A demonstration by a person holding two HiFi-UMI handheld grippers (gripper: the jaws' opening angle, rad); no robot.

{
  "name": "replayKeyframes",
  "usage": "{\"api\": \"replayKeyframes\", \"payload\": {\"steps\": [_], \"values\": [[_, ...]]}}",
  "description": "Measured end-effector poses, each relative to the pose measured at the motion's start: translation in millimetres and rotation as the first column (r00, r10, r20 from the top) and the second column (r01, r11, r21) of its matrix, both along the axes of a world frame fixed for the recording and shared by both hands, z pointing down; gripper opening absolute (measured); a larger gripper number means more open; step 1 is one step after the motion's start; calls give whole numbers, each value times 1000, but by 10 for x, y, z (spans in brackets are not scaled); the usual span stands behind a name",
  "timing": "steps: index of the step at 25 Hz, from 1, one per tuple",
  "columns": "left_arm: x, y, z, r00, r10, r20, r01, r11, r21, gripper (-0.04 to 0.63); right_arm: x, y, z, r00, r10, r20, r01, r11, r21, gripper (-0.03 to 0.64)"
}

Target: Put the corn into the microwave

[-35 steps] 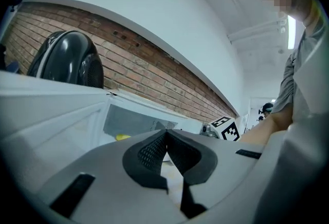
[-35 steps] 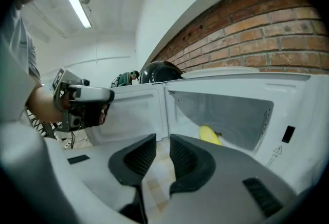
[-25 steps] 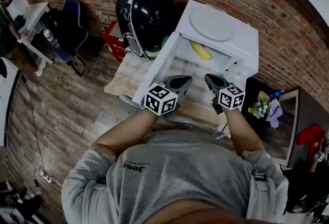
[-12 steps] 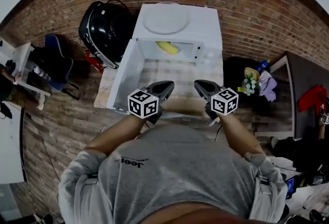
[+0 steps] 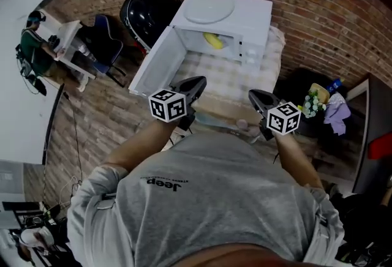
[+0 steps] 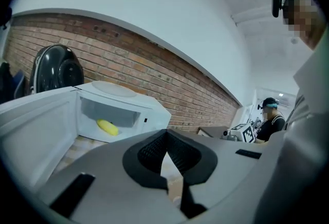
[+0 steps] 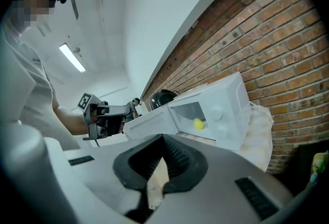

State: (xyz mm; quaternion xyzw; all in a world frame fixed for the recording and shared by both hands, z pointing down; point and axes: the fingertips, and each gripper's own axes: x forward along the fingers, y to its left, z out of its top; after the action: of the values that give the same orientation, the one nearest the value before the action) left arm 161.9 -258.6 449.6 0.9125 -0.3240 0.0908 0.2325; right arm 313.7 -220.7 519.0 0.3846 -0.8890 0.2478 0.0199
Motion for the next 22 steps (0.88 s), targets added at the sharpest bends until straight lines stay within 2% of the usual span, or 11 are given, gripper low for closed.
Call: {"api": "replayKeyframes", "payload": {"steps": [7, 13, 17, 22], "values": [[-63, 131, -320, 1000, -2, -17, 4, 997, 74, 14, -36, 91, -212, 1000, -17, -8, 17, 999, 32, 17], [-319, 113, -568, 993, 105, -44, -97, 982, 163, 14, -304, 37, -468, 999, 36, -28, -34, 997, 65, 18], [-590, 87, -638, 987, 153, -48, -141, 970, 199, 14, -561, -2, -544, 996, 84, 6, -84, 995, 54, 17], [-933, 134, -640, 981, 192, -3, -185, 951, 248, 14, -867, 16, -636, 994, 111, -8, -110, 993, 43, 17]]}}
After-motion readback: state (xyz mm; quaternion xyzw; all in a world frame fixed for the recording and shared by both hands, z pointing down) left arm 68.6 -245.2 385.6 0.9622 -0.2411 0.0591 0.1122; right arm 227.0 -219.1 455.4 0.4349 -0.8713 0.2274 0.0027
